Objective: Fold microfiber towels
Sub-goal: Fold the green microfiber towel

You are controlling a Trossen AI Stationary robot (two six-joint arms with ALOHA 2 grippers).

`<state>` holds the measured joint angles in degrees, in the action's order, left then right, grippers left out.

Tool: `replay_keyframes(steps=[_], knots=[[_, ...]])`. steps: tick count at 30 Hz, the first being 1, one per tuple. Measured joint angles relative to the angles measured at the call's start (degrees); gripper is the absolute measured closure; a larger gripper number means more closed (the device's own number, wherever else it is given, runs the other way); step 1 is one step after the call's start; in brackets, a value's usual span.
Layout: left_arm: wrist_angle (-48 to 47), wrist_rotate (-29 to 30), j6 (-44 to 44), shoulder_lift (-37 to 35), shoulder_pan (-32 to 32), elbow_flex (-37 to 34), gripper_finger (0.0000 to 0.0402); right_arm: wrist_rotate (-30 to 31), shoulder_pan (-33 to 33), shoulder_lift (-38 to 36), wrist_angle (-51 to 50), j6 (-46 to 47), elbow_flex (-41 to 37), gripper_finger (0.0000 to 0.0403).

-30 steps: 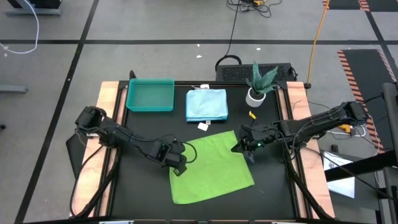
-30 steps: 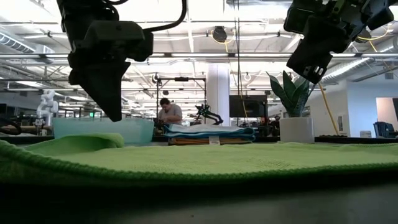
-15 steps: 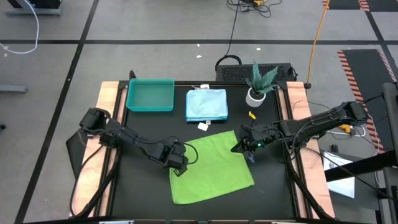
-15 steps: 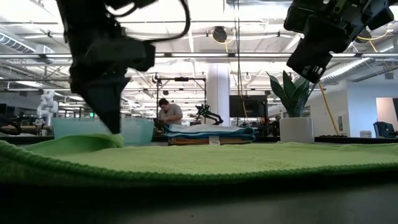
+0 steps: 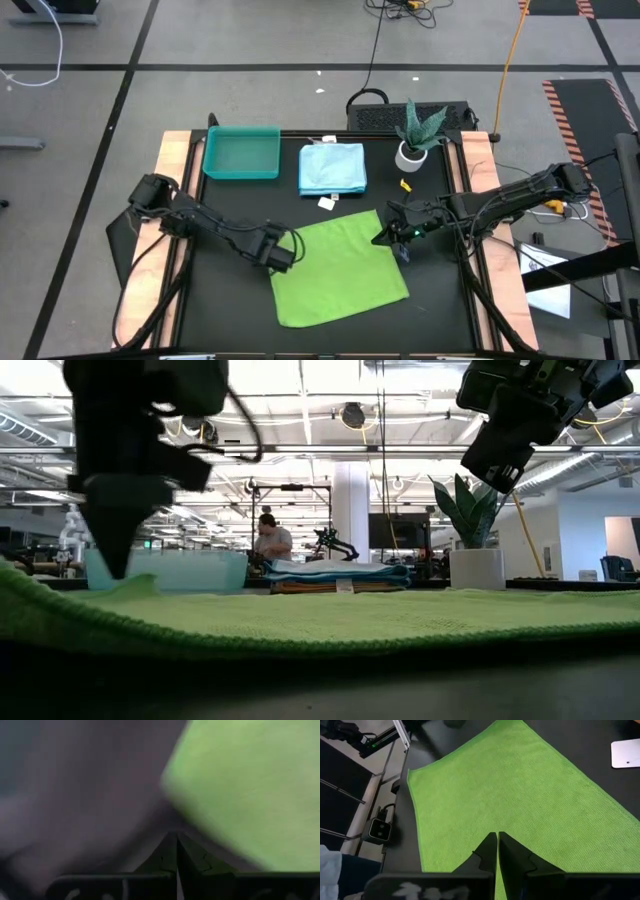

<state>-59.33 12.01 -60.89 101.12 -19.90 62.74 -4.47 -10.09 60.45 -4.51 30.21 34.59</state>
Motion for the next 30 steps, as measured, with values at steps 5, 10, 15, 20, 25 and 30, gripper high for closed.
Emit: replay_keyframes(steps=[5,10,15,20,25,30], knots=[[-3.64,-0.24,-3.98,-1.95,-0.07,0.34,0.0397,0.0,0.0,0.0,-0.04,0.03,0.0,0.0397],[-3.59,4.72,-7.05,-4.72,-0.07,2.82,0.0398,2.35,-0.02,1.18,-0.17,-0.14,0.02,0.0397],[-3.73,11.0,-6.6,-5.96,0.02,6.45,0.0393,3.11,0.71,6.31,0.19,-0.93,0.02,0.04],[-3.75,13.84,-5.6,-6.03,0.68,8.42,0.0389,4.64,2.06,14.68,1.34,0.92,0.02,0.0402],[-3.48,13.74,-5.75,-6.01,1.14,8.61,0.0398,7.72,4.2,21.41,4.0,0.26,0.06,0.0403],[-3.44,13.8,-6.79,-6.01,1.22,8.61,0.0387,9.29,6.96,24.89,2.11,-2.63,0.06,0.0403]])
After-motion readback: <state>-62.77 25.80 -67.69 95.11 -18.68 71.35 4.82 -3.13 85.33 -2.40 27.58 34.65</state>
